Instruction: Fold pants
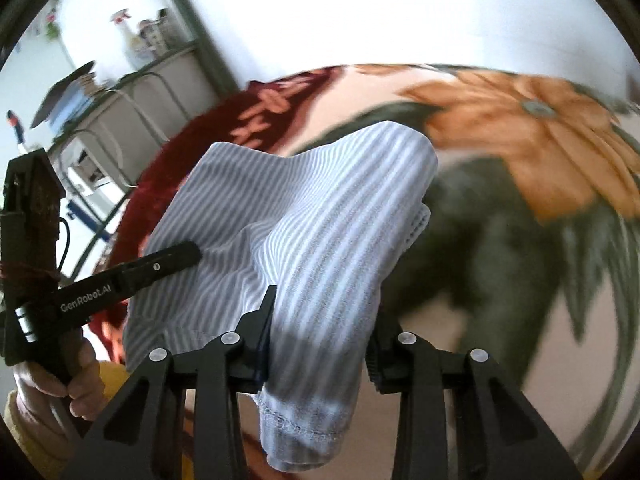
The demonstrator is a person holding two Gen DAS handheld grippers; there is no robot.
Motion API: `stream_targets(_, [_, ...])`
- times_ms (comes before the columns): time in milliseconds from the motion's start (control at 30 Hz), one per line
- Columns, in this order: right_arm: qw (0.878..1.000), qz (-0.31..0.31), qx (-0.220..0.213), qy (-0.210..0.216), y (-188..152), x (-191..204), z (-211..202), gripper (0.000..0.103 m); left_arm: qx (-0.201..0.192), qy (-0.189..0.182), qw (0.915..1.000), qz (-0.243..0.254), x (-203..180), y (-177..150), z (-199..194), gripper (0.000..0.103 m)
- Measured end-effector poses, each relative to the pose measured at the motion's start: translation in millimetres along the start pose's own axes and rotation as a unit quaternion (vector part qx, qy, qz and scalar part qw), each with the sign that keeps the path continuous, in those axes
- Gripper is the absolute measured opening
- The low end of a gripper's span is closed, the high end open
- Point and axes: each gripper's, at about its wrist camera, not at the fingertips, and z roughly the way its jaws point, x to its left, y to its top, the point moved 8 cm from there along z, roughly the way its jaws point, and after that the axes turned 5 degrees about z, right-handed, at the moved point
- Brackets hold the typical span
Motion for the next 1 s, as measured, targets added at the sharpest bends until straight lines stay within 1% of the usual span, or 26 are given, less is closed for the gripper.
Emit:
stream_targets(133, [0.999,-0.041,0.01,0.008,16,34,32,0.037,-0.007,0.031,0.9995,-0.007,39,13,-5,0.021])
stream_targets(233, [0.998,-0.053,0.023,0.011,20,44,56,0.038,-0.004,0.05,0.9986,-0.014,66,14,4,0.021])
stream_targets(367, [0.997,-0.056,0.055,-0.006,19,45,94,0.04,0.017,0.058,0.9975,-0.035,94,6,25,0.021])
stream_targets(433, [0.996,-0.046,0.068,-0.019,15,39,101,0.043,0.031,0.061,0.9968,-0.041,104,-1,35,0.023])
stream_targets(500, [0.996,-0.034,0.072,-0.029,13,32,102,0.045,0.033,0.06,0.9966,-0.046,106,-7,36,0.027])
stream_targets(533, [0.996,-0.03,0.07,-0.035,13,29,100,0.046,0.032,0.063,0.9964,-0.047,106,-8,35,0.029])
stream_targets(633, [0.997,-0.031,0.051,-0.058,17,23,84,0.049,0.029,0.087,0.9949,-0.042,107,-10,26,0.033])
stream_targets(667, [0.997,-0.026,0.042,-0.059,20,22,76,0.051,0.028,0.094,0.9943,-0.043,107,-10,22,0.037])
stream_targets(700, [0.997,-0.023,0.037,-0.06,21,21,69,0.053,0.026,0.096,0.994,-0.045,107,-10,19,0.043])
stream_targets(733, [0.998,-0.019,0.029,-0.06,24,22,61,0.056,0.025,0.1,0.9935,-0.047,106,-11,14,0.047])
stream_targets(800, [0.998,-0.02,0.021,-0.058,24,26,52,0.059,0.021,0.111,0.9924,-0.048,104,-12,4,0.057])
stream_targets(833, [0.998,-0.024,0.019,-0.06,22,30,47,0.059,0.018,0.117,0.9918,-0.048,103,-14,-1,0.06])
stream_targets(900, [0.997,-0.033,0.018,-0.064,16,37,41,0.059,0.014,0.124,0.9908,-0.052,99,-18,-10,0.069])
stream_targets(1000, [0.996,-0.048,0.02,-0.072,2,48,38,0.059,0.008,0.139,0.9887,-0.054,95,-25,-19,0.075])
